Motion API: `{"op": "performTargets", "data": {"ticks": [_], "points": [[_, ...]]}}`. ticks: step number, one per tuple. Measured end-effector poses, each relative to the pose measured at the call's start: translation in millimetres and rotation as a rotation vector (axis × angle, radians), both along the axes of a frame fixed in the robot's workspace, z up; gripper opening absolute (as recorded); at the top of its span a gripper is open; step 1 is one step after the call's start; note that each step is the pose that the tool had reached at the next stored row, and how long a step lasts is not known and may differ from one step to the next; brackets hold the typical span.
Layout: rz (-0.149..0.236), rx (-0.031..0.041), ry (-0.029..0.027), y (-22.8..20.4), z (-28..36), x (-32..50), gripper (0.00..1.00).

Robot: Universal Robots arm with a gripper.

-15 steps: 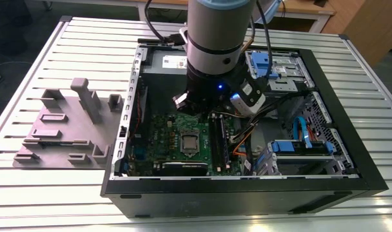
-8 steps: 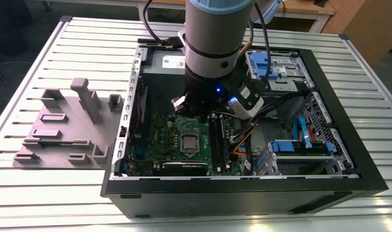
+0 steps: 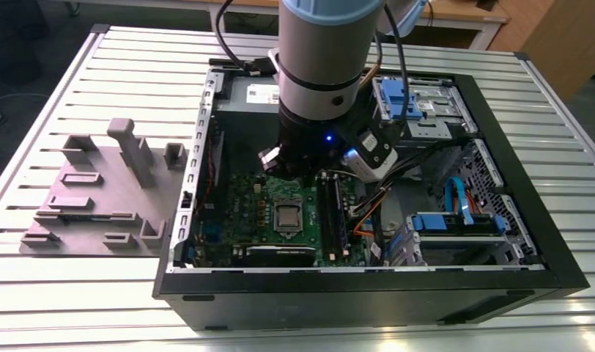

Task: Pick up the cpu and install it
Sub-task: 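Close the cpu cover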

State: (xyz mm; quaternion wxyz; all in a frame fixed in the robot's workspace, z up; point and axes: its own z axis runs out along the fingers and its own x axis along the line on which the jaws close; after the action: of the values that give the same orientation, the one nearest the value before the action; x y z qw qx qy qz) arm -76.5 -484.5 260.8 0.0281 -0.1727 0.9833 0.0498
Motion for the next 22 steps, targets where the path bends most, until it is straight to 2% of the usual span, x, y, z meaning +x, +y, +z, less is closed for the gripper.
{"op": "performTargets", "data": {"ticks": [2, 8, 22], "points": [[0.000, -0.0001, 0.0000, 0.0, -3.8, -2.4, 0.10], [0.000, 0.0000, 0.0000, 0.0, -5.1, -3.2, 0.10], [0.000, 0.0006, 0.0001, 0.0, -3.7, -3.4, 0.10]]}}
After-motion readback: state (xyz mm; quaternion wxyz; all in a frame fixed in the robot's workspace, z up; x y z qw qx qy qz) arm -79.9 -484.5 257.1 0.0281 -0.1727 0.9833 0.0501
